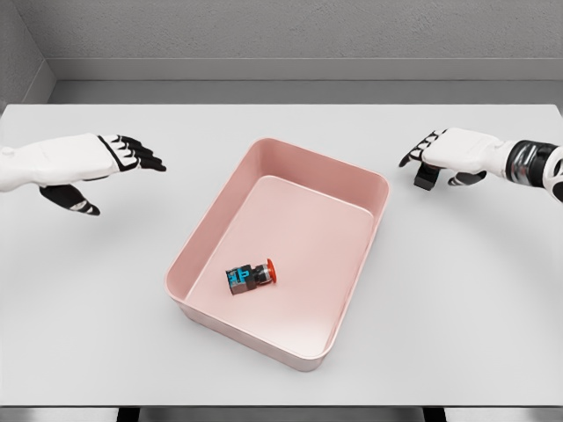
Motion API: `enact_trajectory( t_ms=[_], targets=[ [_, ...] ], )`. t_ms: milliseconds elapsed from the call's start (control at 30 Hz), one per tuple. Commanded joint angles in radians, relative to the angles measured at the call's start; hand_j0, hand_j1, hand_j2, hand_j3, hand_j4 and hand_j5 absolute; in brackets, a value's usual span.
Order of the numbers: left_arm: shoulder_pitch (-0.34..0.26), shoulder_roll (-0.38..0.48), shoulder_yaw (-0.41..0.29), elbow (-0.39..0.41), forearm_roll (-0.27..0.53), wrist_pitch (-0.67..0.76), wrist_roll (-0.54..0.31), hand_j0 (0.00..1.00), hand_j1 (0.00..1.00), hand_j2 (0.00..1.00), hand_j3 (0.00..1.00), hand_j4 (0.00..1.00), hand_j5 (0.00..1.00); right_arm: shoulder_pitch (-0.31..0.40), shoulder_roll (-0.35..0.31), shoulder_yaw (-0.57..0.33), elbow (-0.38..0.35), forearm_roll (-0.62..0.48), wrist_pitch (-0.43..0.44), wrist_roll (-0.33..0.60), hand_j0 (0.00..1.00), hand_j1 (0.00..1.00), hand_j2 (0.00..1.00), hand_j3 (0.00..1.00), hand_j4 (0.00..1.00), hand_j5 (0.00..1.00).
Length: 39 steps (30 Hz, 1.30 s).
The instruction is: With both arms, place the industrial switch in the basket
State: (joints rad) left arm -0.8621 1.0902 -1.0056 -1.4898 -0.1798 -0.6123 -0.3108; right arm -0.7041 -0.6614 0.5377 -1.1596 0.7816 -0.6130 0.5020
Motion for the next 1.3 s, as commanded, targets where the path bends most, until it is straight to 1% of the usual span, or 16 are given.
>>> enact_trajectory(
  t_ms=[0,200,233,333,367,467,533,700,767,800,1067,1267],
  targets=[
    [0.002,0.001,0.001,-0.001,0.005,0.001,0.001,1.0,1.0,1.0,1.0,1.0,1.0,0.0,0.0,-0.001,0.0,-0.004,0.002,0.0,0.78,0.78,0.78,0.78,0.78,0.78],
    [0.0,-0.001,0.001,-0.001,0.003,0.001,-0.001,1.0,1.0,1.0,1.0,1.0,1.0,0.0,-0.001,-0.001,0.0,-0.004,0.002,0.001,0.76,0.76,0.76,0.76,0.76,0.76],
    [0.0,-0.001,0.001,-0.001,0.0,0.001,0.001,1.0,1.0,1.0,1.0,1.0,1.0,0.0,-0.001,-0.001,0.0,-0.004,0.002,0.001,0.74,0.74,0.74,0.74,0.74,0.74],
    [0.0,-0.003,0.001,-0.001,-0.001,0.001,0.001,1.0,1.0,1.0,1.0,1.0,1.0,0.0,-0.001,-0.001,0.0,-0.004,0.002,0.003,0.72,0.72,0.72,0.72,0.72,0.72],
    [0.0,-0.001,0.001,-0.001,-0.001,0.001,-0.001,1.0,1.0,1.0,1.0,1.0,1.0,0.0,-0.001,-0.001,0.0,-0.004,0.002,0.003,0.7,0.7,0.7,0.7,0.7,0.7],
    [0.0,-0.001,0.001,-0.001,-0.001,0.001,-0.001,1.0,1.0,1.0,1.0,1.0,1.0,0.002,-0.001,0.001,0.0,-0.002,0.002,0.004,0.59,0.59,0.59,0.59,0.59,0.59],
    [0.0,-0.001,0.001,-0.001,-0.001,0.001,-0.001,1.0,1.0,1.0,1.0,1.0,1.0,0.0,-0.001,0.001,0.0,0.001,0.002,0.004,0.56,0.56,0.56,0.56,0.56,0.56],
    [0.0,0.001,0.001,0.0,-0.001,0.001,-0.001,1.0,1.0,1.0,1.0,1.0,1.0,0.0,-0.001,0.001,0.0,0.001,0.002,0.013,0.56,0.56,0.56,0.56,0.56,0.56],
    [0.0,0.001,0.001,0.0,-0.001,0.001,-0.001,1.0,1.0,1.0,1.0,1.0,1.0,0.0,-0.001,-0.001,0.0,0.001,0.002,0.015,0.52,0.52,0.52,0.52,0.52,0.52],
    [0.0,0.001,0.001,0.0,-0.001,0.001,-0.001,1.0,1.0,1.0,1.0,1.0,1.0,0.0,-0.001,-0.001,0.0,0.001,0.002,0.015,0.52,0.52,0.52,0.52,0.52,0.52],
    [0.0,0.002,0.001,0.0,-0.001,0.001,-0.001,1.0,1.0,1.0,1.0,1.0,1.0,0.0,0.0,-0.001,0.0,-0.001,0.002,0.017,0.52,0.52,0.52,0.52,0.52,0.52],
    [0.0,0.002,0.001,0.0,-0.001,0.001,-0.001,1.0,1.0,1.0,1.0,1.0,1.0,-0.02,0.005,-0.002,0.0,-0.005,0.002,0.015,0.52,0.52,0.52,0.52,0.52,0.52]
  ],
)
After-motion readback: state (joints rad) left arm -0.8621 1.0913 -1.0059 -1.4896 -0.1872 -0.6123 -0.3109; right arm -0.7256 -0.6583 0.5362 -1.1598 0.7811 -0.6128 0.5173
